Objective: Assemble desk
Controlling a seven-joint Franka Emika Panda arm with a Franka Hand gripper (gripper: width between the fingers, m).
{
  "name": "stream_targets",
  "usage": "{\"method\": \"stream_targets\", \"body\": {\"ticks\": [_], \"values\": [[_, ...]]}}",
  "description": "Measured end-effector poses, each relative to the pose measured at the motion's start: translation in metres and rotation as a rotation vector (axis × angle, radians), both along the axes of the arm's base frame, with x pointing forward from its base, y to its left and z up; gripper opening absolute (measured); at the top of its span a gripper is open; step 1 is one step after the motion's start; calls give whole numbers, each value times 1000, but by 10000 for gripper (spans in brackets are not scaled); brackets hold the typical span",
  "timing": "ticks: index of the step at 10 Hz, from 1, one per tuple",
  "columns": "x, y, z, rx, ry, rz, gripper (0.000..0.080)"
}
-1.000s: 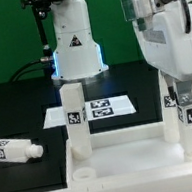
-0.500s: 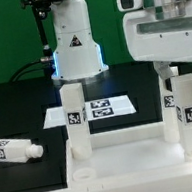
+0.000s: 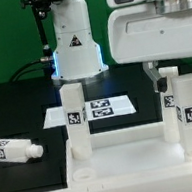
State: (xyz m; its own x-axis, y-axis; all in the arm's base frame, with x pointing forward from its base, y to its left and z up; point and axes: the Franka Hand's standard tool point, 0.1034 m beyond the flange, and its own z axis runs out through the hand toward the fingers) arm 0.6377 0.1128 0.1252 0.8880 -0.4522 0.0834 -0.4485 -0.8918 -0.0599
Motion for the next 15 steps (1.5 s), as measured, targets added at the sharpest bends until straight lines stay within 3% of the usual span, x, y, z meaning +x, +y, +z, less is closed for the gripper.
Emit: {"method": "stream_targets", "body": {"ticks": [3,6,7,8,11,14,15], "values": [[0,-1,-1,11,3,-93,644],[0,-1,-1,33,7,-312,162],[0,-4,-1,38,7,-380,162],[2,-7,-2,49,5,-512,55],[4,-10,-7,80,-3,-795,3],[4,-10,-7,70,-3,-722,1],[5,-9,-3,50,17,-590,1]]}}
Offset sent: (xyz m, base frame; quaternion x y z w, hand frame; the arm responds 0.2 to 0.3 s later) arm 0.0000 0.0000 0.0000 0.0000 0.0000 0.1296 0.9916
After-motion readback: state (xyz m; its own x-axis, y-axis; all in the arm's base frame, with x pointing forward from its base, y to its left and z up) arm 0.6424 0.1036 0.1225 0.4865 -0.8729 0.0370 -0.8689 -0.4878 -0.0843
